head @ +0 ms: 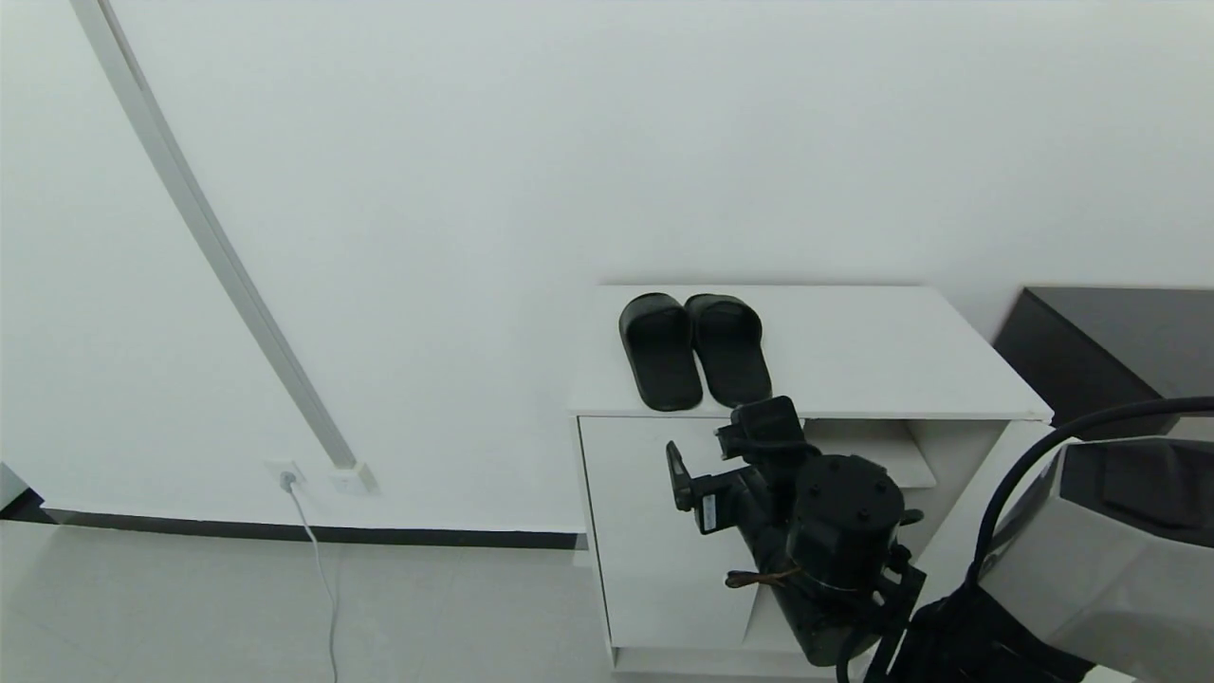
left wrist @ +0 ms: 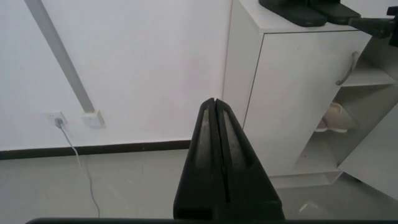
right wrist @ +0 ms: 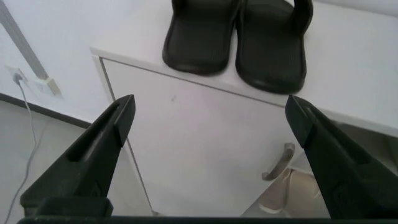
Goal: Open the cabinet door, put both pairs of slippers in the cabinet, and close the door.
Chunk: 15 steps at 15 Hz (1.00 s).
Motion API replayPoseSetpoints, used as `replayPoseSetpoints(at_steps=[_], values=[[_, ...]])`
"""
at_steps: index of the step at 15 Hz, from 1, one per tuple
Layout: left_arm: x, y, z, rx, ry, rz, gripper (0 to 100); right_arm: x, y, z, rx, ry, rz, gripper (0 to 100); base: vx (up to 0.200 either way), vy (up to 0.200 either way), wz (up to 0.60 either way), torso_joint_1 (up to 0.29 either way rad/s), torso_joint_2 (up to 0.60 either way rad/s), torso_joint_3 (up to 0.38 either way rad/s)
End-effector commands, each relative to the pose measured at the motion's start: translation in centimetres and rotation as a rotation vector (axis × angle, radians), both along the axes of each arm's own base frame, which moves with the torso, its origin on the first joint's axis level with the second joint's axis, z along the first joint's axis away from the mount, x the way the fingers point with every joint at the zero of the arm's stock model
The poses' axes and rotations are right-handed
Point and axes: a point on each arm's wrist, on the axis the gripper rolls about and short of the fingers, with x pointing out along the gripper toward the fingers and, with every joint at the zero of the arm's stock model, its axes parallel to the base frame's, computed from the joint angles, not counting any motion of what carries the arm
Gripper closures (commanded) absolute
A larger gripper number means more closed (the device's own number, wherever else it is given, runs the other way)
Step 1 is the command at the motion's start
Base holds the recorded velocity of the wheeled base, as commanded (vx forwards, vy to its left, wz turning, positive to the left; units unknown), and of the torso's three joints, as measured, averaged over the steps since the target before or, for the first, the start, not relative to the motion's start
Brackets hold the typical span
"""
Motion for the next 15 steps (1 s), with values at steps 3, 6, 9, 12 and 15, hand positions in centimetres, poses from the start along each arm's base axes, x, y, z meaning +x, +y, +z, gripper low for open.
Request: replayPoseSetpoints(at_steps=[3,6,9,12,15], values=[[0.0,0.0,0.0,0.000,0.002,0.000,100,1.5,1.2,4.0,-0.015,-0.004,-0.006,0,0.000,0.000,0.00,0.009,-0.02,-0.012],[0.0,0.0,0.0,0.000,0.000,0.000,100,2.6,1.2,9.6,0.041,0.126,-0.038,0,0.000,0.000,0.00,0.000,0.00,0.000],[0.0,0.0,0.0,0.000,0.002,0.000,100,2.8,1.3,11.8,0.068,0.201,-0.116,0,0.000,0.000,0.00,0.000,0.00,0.000],[0.0,0.0,0.0,0.000,0.002,0.001,100,2.9,1.5,11.1,0.054,0.215,-0.118,0,0.000,0.000,0.00,0.000,0.00,0.000],[0.0,0.0,0.0,0.000,0.002,0.000,100,3.3,1.8,10.2,0.055,0.233,-0.125,0,0.067,0.000,0.00,0.002,0.00,-0.001]])
